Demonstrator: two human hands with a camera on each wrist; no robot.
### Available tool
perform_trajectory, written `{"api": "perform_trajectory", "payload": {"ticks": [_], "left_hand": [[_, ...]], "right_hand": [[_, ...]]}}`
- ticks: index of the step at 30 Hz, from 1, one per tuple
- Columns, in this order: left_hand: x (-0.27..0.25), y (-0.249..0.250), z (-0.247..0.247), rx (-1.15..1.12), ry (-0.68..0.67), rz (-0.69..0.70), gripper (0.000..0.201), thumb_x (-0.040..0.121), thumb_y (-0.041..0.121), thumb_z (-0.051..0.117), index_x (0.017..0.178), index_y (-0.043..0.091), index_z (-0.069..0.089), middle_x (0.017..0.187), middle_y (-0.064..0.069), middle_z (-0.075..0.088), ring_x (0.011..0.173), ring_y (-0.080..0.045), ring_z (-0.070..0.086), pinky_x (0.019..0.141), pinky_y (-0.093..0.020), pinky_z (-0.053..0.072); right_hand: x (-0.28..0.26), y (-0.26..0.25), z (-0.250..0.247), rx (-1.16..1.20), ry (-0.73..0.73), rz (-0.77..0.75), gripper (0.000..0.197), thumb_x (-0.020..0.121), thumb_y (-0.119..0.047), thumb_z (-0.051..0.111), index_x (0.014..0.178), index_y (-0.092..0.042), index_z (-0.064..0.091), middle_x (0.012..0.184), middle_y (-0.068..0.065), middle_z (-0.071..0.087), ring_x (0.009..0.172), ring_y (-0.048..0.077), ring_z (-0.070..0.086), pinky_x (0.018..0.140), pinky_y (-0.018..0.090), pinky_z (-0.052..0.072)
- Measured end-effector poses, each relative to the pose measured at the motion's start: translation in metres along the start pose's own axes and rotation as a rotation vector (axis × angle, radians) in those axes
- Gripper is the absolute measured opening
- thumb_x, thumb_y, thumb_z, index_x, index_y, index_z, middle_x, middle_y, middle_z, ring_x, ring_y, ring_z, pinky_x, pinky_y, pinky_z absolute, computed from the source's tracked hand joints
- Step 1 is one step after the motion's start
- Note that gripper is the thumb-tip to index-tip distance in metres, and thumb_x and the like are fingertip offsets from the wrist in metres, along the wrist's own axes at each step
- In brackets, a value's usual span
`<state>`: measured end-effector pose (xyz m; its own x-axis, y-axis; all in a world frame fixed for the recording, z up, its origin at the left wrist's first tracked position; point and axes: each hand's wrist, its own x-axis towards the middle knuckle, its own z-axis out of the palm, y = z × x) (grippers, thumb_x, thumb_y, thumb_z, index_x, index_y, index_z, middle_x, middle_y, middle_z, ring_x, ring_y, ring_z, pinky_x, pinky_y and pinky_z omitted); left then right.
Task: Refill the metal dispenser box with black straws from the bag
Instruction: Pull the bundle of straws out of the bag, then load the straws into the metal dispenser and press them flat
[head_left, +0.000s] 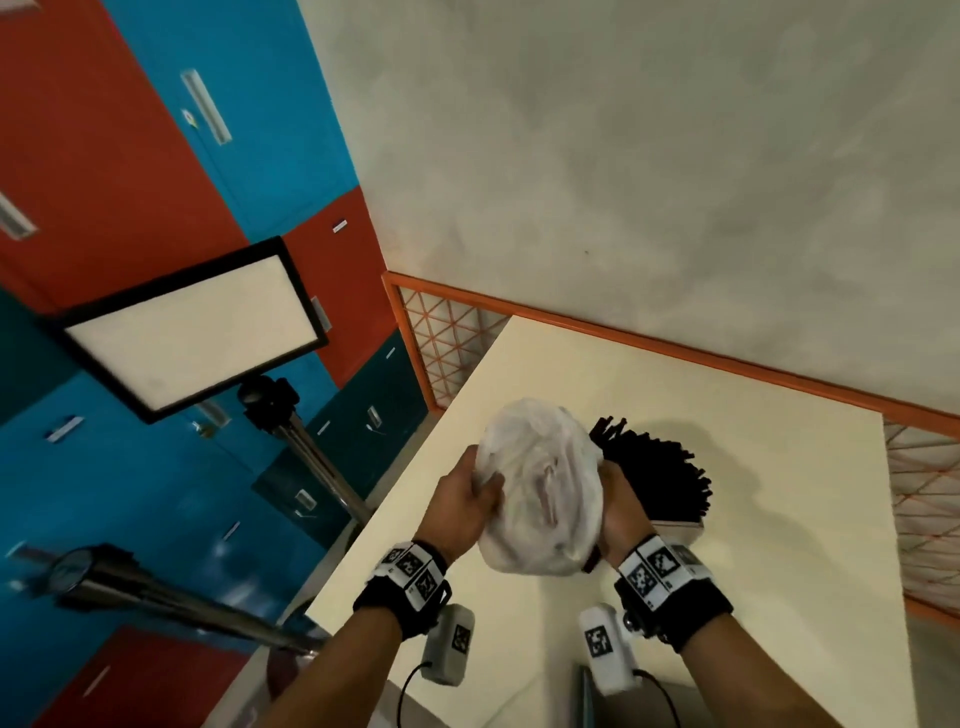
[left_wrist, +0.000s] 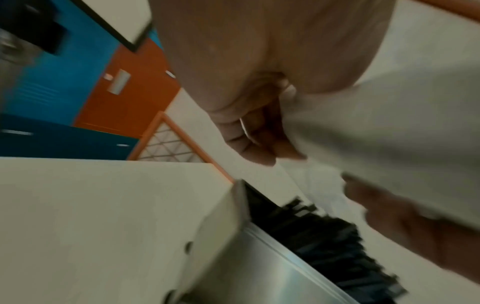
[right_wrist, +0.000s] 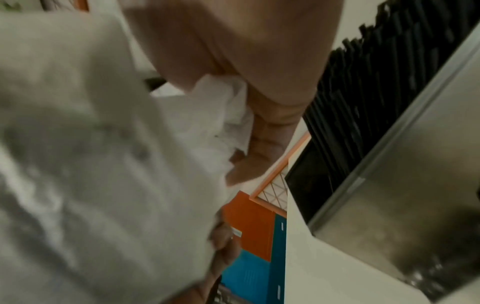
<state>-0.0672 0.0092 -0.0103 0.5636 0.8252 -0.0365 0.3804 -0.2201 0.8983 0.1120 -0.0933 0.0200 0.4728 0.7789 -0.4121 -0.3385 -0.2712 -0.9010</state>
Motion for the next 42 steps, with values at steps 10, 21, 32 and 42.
{"api": "perform_trajectory", "payload": {"ticks": [10, 21, 32, 42], "left_hand": [[-0.045, -0.097, -0.076, 0.083, 0.194, -0.267, 0.025, 0.099, 0.022, 0.055, 0.124, 0.023, 0.060, 0.108, 0.001, 0.070, 0.103, -0.022, 0.067, 0.094, -0.038, 0.053], [-0.072, -0.143, -0.087, 0.069, -0.020, -0.369, 0.026, 0.091, 0.017, 0.051, 0.112, 0.032, 0.055, 0.068, -0.006, 0.056, 0.053, -0.026, 0.053, 0.042, -0.033, 0.041], [-0.080, -0.180, -0.105, 0.422, -0.209, -0.253, 0.066, 0.080, -0.007, 0.041, 0.087, 0.055, 0.064, 0.099, 0.004, 0.062, 0.080, -0.020, 0.062, 0.061, -0.034, 0.057], [-0.068, -0.199, -0.091, 0.712, -0.465, -0.515, 0.059, 0.103, 0.017, 0.042, 0.155, 0.041, 0.030, 0.144, -0.011, 0.036, 0.132, -0.033, 0.046, 0.107, -0.034, 0.039]], "right_hand": [[-0.005, 0.033, 0.061, -0.355, -0.046, -0.120, 0.030, 0.095, -0.040, 0.058, 0.121, -0.025, 0.056, 0.105, 0.006, 0.067, 0.083, 0.020, 0.070, 0.054, 0.025, 0.054], [0.014, 0.120, 0.129, -1.263, -0.401, -0.330, 0.027, 0.086, -0.049, 0.064, 0.106, -0.031, 0.065, 0.130, 0.004, 0.036, 0.126, 0.025, 0.037, 0.104, 0.034, 0.038], [0.032, 0.169, 0.103, -1.647, -0.311, -0.051, 0.049, 0.094, -0.033, 0.049, 0.141, -0.027, 0.038, 0.144, 0.010, 0.033, 0.129, 0.032, 0.040, 0.099, 0.041, 0.043], [0.030, 0.171, 0.096, -1.614, -0.378, -0.057, 0.048, 0.099, -0.024, 0.034, 0.146, -0.029, 0.028, 0.139, 0.007, 0.040, 0.116, 0.031, 0.055, 0.092, 0.040, 0.045]]}}
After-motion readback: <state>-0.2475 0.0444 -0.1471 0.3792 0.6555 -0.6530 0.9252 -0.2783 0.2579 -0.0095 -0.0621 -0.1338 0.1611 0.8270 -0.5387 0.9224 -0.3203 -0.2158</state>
